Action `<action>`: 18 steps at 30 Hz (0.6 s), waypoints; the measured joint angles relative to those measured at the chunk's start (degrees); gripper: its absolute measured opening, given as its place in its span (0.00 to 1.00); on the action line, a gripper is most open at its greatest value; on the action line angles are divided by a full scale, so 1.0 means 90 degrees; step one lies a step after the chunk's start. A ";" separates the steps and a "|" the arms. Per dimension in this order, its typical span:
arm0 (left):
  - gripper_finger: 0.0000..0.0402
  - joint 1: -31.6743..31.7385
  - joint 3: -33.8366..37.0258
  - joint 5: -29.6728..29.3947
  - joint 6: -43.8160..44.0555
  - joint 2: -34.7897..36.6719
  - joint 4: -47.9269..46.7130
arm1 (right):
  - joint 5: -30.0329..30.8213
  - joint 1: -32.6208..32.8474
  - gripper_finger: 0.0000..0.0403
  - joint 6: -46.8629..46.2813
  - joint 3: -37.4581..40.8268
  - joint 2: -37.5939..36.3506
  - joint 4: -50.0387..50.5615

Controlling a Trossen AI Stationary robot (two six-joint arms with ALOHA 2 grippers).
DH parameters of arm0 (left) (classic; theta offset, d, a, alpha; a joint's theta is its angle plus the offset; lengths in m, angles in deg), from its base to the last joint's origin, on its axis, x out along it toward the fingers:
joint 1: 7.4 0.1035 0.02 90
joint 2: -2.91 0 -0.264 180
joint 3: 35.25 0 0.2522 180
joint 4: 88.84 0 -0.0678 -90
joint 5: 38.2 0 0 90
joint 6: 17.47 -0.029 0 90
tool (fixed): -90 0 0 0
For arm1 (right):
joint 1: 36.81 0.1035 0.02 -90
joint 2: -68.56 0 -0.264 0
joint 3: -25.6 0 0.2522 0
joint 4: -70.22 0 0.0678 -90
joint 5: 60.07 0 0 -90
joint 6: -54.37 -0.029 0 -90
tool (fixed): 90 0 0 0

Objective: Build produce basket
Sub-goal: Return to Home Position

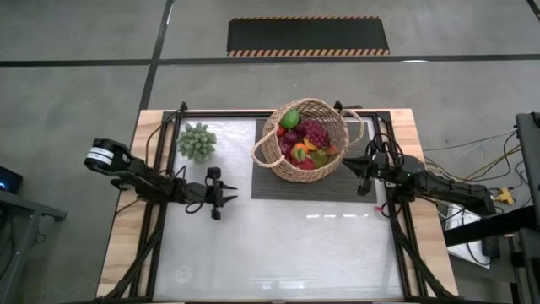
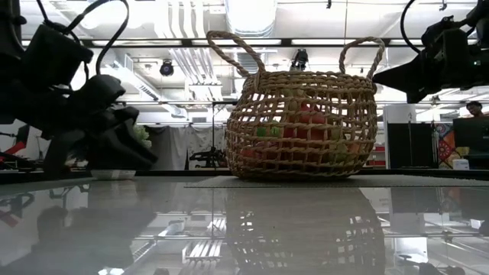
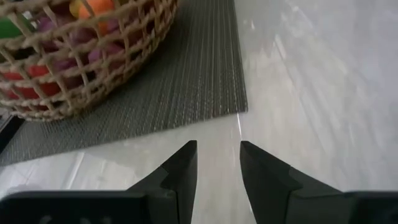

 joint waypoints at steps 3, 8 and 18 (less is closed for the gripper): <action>0.26 0.0000 -0.0030 0.0000 0.0014 -0.0002 0.0033 | 0.0002 0.0000 0.06 0.0000 0.0000 0.0030 -0.0002; 0.26 0.0000 -0.0031 0.0002 0.0034 -0.0001 0.0030 | 0.0002 0.0000 0.06 0.0000 0.0000 0.0033 -0.0005; 0.26 0.0000 -0.0031 0.0007 0.0046 0.0000 0.0038 | 0.0002 0.0000 0.06 0.0000 0.0000 0.0033 -0.0010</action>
